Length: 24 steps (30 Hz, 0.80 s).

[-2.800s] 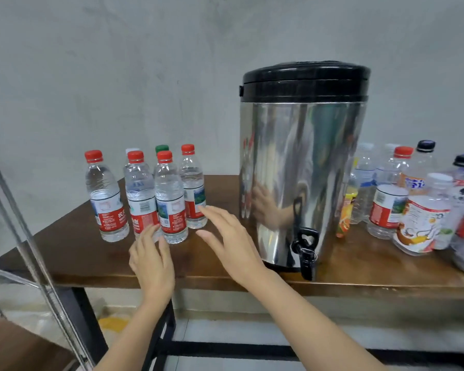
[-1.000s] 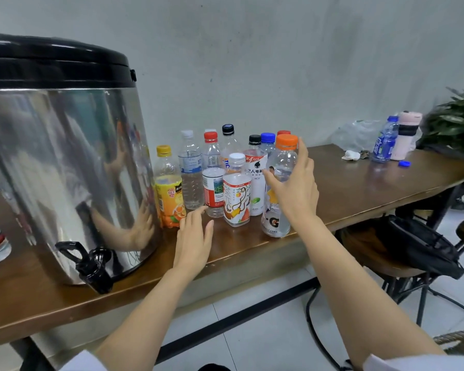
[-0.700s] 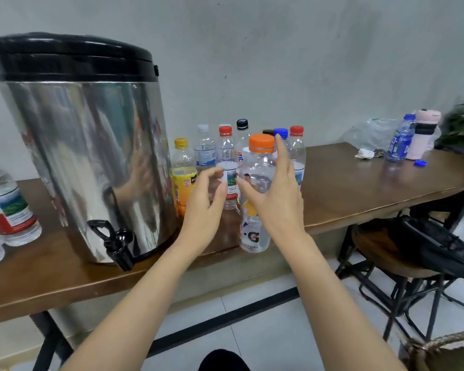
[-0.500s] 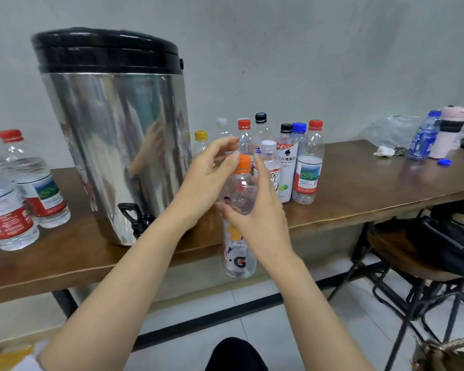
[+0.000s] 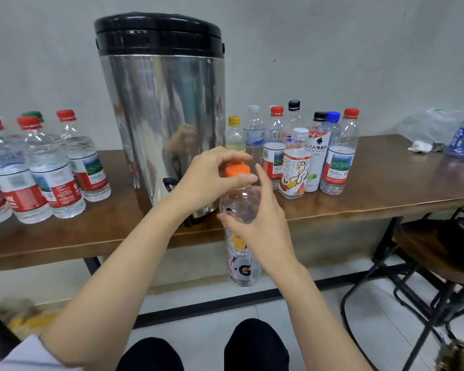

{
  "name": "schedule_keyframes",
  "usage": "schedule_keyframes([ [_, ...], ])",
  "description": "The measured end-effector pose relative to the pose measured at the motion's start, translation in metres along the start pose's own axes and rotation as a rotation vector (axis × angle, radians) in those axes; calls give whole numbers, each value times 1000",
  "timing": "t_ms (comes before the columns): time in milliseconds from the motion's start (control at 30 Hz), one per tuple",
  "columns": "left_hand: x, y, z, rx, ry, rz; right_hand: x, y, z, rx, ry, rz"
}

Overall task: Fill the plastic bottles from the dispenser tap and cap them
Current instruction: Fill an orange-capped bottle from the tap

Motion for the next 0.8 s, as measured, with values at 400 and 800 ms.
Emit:
schedule_keyframes([
  [400,20,-25,-9,101,-55,73,9,22,-16,-18,-32,-14],
  [800,87,-128,-74,-31,-150,635,17,57,-12,-52,-23,-29],
])
Point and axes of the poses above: each hand's wrist, its own x-axis away from the middle knuckle, its own y-axis out of the palm, z = x × y, the point moved 8 cm from there along -x, towards the middle knuckle, and after that the axes turned 12 degrees about y, right-handed, at the moved point
